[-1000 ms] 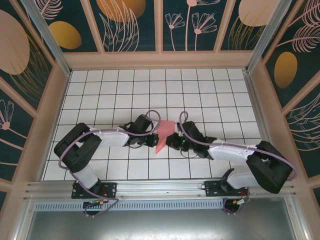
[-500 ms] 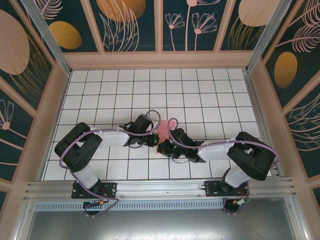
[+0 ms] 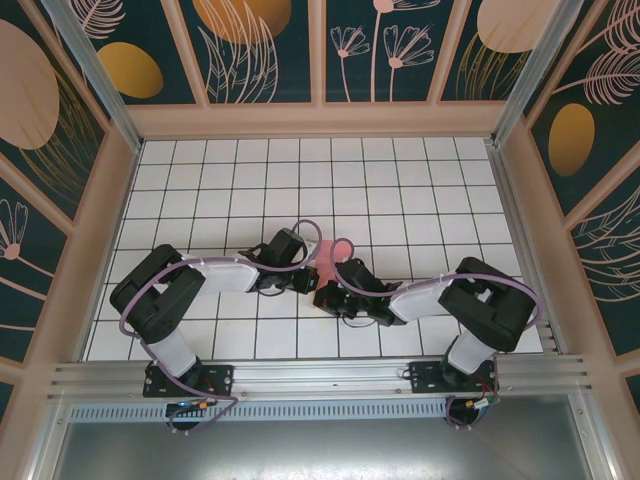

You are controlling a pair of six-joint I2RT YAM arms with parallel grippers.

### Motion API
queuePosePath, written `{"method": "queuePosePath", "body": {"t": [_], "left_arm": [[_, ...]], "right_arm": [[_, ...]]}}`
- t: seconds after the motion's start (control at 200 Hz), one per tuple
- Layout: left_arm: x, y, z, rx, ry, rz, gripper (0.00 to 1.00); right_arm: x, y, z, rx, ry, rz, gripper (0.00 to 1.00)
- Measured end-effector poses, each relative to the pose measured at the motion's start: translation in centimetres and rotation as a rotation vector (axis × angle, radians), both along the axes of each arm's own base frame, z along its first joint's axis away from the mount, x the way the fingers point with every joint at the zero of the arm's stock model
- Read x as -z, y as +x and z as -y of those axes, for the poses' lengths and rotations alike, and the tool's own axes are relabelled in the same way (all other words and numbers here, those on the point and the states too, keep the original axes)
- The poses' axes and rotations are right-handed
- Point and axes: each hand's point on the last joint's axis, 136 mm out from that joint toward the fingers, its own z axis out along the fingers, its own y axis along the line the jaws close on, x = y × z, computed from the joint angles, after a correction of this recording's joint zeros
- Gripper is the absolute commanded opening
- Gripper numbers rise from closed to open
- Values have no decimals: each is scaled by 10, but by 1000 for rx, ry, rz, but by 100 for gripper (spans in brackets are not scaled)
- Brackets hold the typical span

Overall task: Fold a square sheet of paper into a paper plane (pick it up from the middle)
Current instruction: Third fold the triangle at the center of the table.

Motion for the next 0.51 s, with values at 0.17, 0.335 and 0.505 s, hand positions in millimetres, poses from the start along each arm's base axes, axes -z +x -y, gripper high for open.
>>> {"method": "queuePosePath", "body": {"t": [0.17, 0.335, 0.505], "left_arm": [[0, 0, 0, 1, -1, -1, 0], [0, 0, 1, 1, 0, -1, 0], [0, 1, 2, 4, -3, -3, 0]], "right_arm": [[5, -2, 3, 5, -4, -8, 3], [4, -1, 2, 5, -3, -7, 3], [1, -1, 3, 6, 3, -4, 5]]}}
